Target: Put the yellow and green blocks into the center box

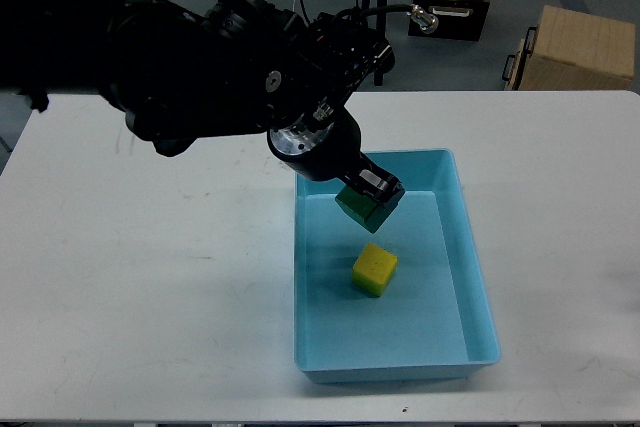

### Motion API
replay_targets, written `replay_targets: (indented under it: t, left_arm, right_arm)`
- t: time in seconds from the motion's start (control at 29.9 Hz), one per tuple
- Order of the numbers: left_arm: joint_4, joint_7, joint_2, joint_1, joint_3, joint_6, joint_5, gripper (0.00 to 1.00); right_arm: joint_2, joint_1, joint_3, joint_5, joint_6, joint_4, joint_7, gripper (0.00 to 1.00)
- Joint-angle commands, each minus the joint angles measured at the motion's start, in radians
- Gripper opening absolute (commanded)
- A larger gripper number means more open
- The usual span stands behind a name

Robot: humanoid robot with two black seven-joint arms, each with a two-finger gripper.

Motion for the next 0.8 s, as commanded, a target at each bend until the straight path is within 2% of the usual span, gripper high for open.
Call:
replay_targets:
  t: [0.0, 0.07, 0.17, 0.27, 0.4, 0.54, 0.67, 0.77]
  left_arm:
    - [0.027, -0.006, 0.000, 0.059, -0.007, 0.000, -0.005, 0.67]
    - [0.032, -0.035, 0.000, 0.086, -0.013, 0.000, -0.008, 0.79]
    - [0.044, -0.067, 0.000, 0.128, -0.045, 0.000, -0.011, 0.82]
    - [0.081, -0.067, 0.000, 0.174, -0.099, 0.000, -0.011, 0.86]
    - [0.112, -0.067, 0.000, 0.166, -0.156, 0.000, -0.013, 0.91]
    - [0.205, -0.069, 0.000, 0.150, -0.269, 0.000, -0.017, 0.93]
    - [0.224, -0.072, 0.000, 0.134, -0.423, 0.000, -0.078, 0.94]
    - [0.224, -0.075, 0.125, 0.133, -0.516, 0.000, -0.181, 0.94]
  right_arm:
    - [0.000, -0.002, -0.001, 0.000, 0.000, 0.002, 0.000, 1.00]
    - [0.000, -0.002, -0.001, 0.000, 0.000, 0.002, 0.000, 1.00]
    - [0.000, -0.002, -0.001, 0.000, 0.000, 0.002, 0.000, 1.00]
    - [-0.004, -0.005, 0.002, 0.000, 0.000, 0.002, 0.002, 1.00]
    - [-0.012, -0.011, 0.017, 0.000, 0.000, 0.002, 0.002, 1.00]
    - [-0.014, -0.011, 0.020, 0.000, 0.000, 0.003, 0.002, 1.00]
    - [-0.020, -0.011, 0.025, 0.000, 0.000, 0.003, 0.002, 1.00]
    - [-0.023, -0.009, 0.026, 0.000, 0.000, 0.002, 0.002, 1.00]
